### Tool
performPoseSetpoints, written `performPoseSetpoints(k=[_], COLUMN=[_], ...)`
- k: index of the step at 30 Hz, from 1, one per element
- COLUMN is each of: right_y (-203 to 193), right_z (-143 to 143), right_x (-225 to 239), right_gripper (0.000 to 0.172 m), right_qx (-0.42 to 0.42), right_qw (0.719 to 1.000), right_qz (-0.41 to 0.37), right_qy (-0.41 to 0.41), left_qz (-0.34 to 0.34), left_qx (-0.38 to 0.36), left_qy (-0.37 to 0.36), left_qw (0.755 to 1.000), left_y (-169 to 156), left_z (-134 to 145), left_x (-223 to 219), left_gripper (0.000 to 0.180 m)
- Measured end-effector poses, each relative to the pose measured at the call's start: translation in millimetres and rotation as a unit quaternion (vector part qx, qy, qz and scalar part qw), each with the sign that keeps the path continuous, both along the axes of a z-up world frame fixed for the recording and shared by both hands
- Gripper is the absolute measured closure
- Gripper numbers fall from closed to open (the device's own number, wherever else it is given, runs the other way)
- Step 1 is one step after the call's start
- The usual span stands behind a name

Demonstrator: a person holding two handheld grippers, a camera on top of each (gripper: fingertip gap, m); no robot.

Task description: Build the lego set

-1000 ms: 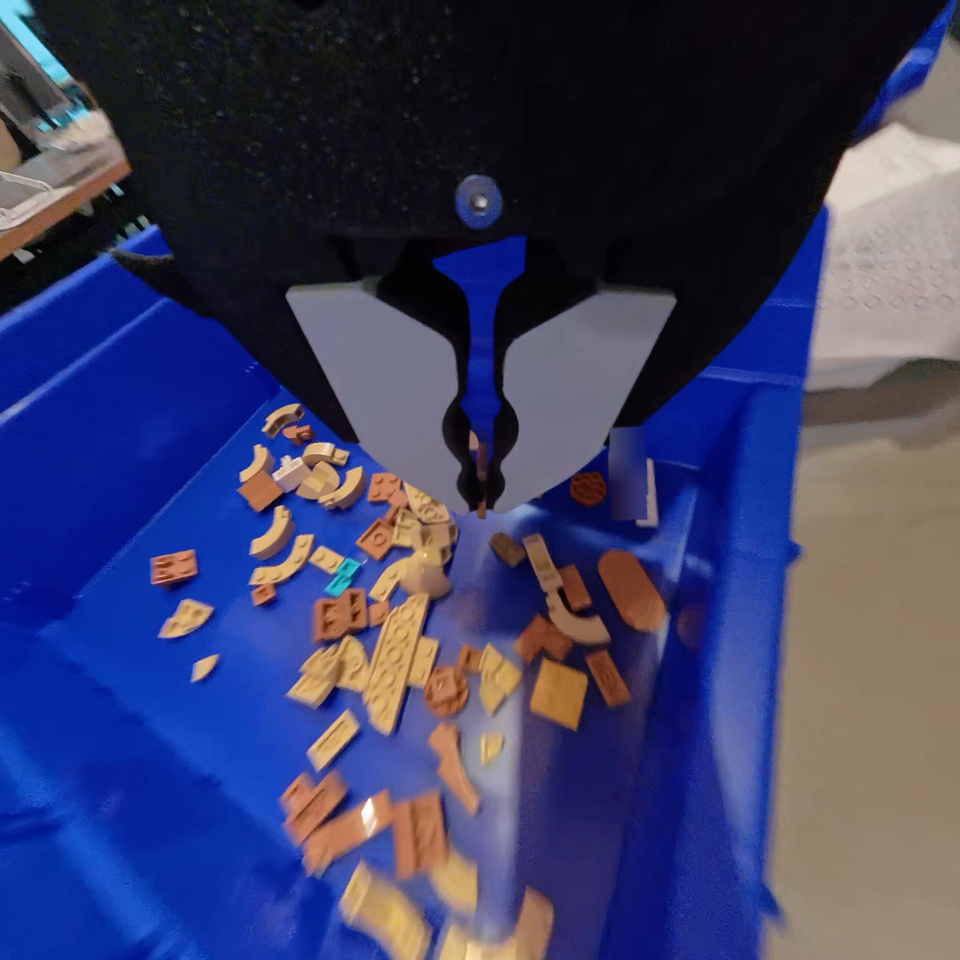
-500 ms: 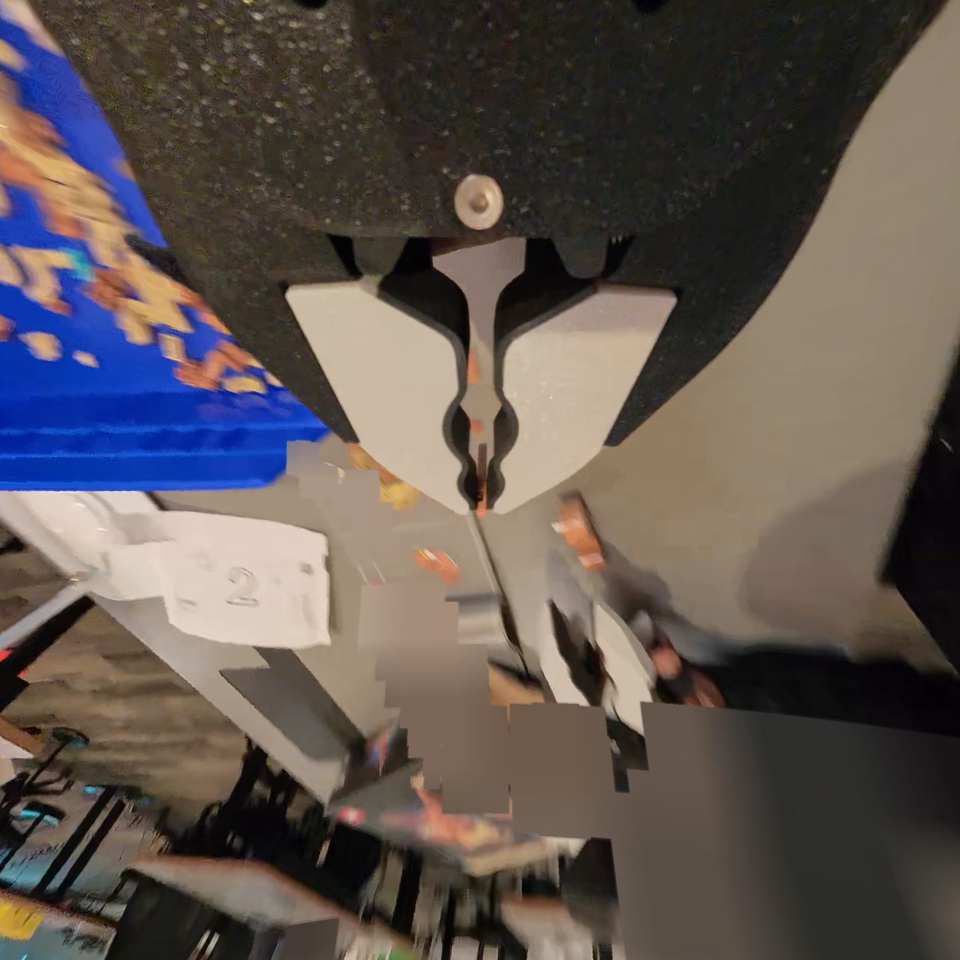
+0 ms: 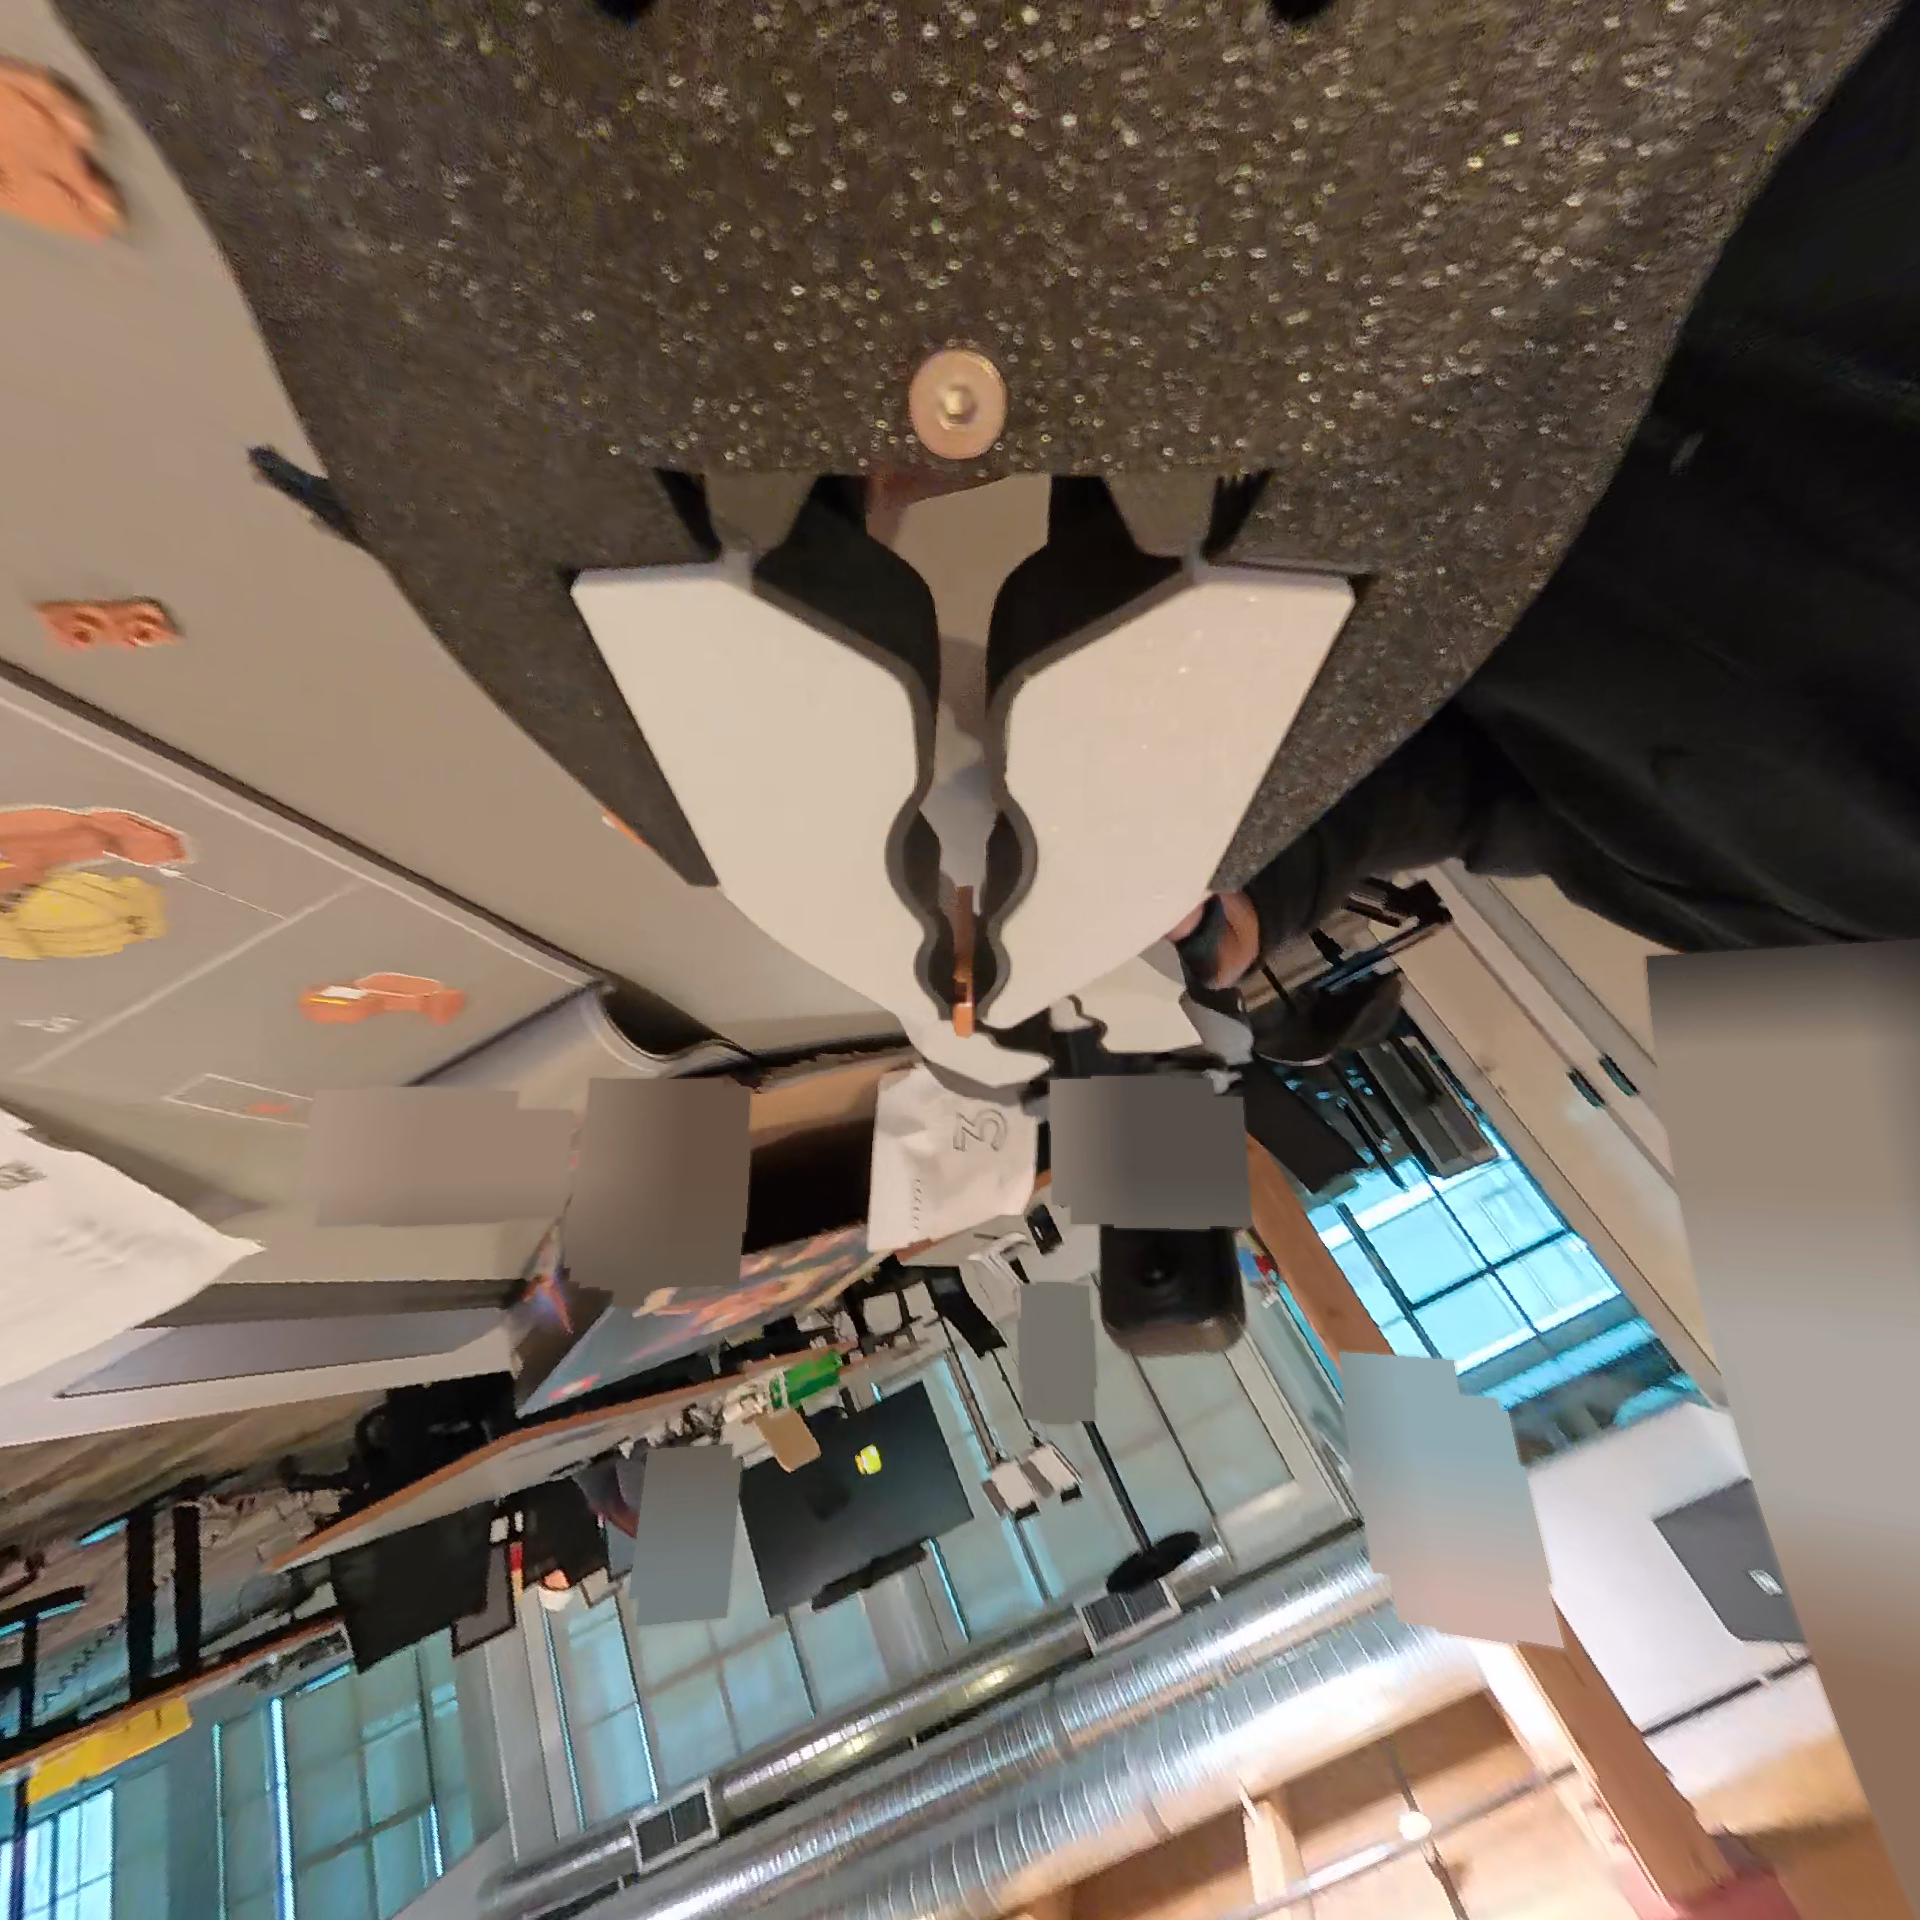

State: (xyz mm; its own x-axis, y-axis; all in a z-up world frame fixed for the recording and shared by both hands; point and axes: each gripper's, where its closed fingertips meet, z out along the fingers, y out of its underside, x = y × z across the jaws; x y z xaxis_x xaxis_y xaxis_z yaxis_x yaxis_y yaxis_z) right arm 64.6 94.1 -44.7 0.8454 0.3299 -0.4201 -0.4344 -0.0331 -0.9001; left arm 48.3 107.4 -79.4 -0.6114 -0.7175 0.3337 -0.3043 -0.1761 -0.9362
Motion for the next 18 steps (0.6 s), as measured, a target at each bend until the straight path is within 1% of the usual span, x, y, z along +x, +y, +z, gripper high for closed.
performPoseSetpoints(k=[3, 8, 11, 15, 18], right_y=[3, 5, 5, 5, 4], right_z=[4, 2, 0, -2, -3], right_x=[-10, -19, -21, -23, -26], right_gripper=[0.169, 0.169, 0.169, 0.169, 0.169], right_qx=[0.023, 0.035, 0.038, 0.036, 0.035], right_qw=[0.999, 0.997, 0.997, 0.997, 0.998], right_qz=[0.019, 0.039, 0.039, 0.042, 0.044], right_qy=[0.025, 0.053, 0.049, 0.046, 0.036], left_qz=[-0.002, -0.022, -0.028, -0.028, -0.027], left_qx=[-0.03, -0.077, -0.078, -0.084, -0.084], left_qy=[-0.014, -0.022, -0.019, -0.029, -0.033], left_qw=[0.999, 0.997, 0.996, 0.996, 0.996], left_y=[-7, -19, -23, -25, -25], left_z=[6, 12, 9, 11, 10], left_x=[-5, -10, -11, -12, -14], left_gripper=[0.151, 0.152, 0.158, 0.174, 0.176])
